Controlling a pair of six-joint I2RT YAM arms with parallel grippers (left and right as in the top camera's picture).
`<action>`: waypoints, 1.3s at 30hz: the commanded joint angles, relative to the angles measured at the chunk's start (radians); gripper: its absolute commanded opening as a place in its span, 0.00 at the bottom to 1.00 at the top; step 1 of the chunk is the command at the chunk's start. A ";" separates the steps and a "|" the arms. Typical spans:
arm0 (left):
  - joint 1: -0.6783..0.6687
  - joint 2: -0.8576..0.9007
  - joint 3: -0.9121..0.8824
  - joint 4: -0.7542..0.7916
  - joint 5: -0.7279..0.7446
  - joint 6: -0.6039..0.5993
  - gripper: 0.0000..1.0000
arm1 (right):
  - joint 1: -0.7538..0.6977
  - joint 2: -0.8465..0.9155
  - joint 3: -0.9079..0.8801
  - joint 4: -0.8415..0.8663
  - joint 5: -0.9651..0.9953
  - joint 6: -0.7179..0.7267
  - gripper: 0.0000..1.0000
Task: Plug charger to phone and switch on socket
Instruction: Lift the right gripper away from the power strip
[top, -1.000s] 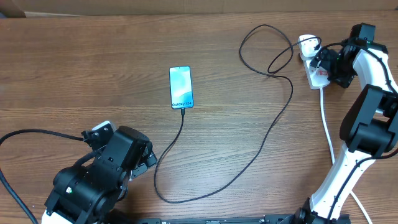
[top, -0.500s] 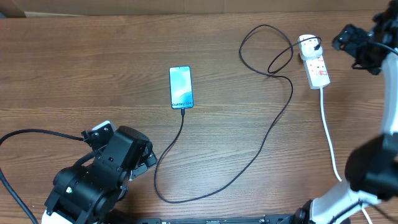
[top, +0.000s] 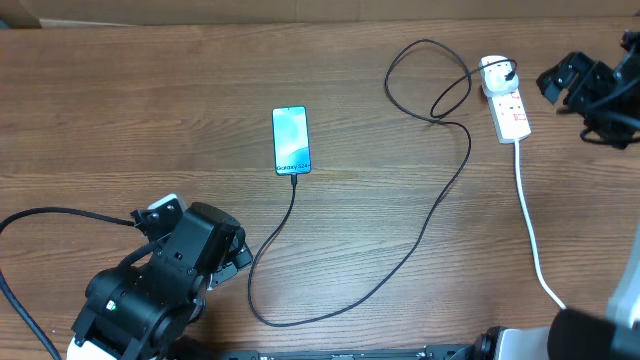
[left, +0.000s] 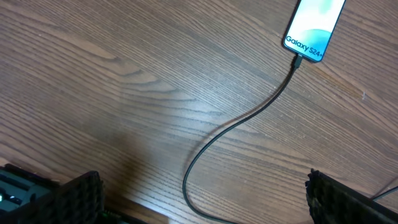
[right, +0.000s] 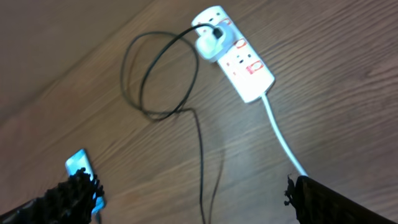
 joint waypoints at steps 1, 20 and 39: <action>-0.006 -0.002 -0.008 0.002 -0.022 -0.022 1.00 | 0.055 -0.119 0.003 -0.034 -0.008 -0.044 1.00; -0.006 -0.002 -0.008 0.002 -0.022 -0.022 1.00 | 0.344 -0.464 -0.156 -0.116 0.094 -0.075 1.00; -0.006 -0.002 -0.008 0.002 -0.021 -0.022 0.99 | 0.344 -0.672 -0.436 -0.119 0.014 -0.074 1.00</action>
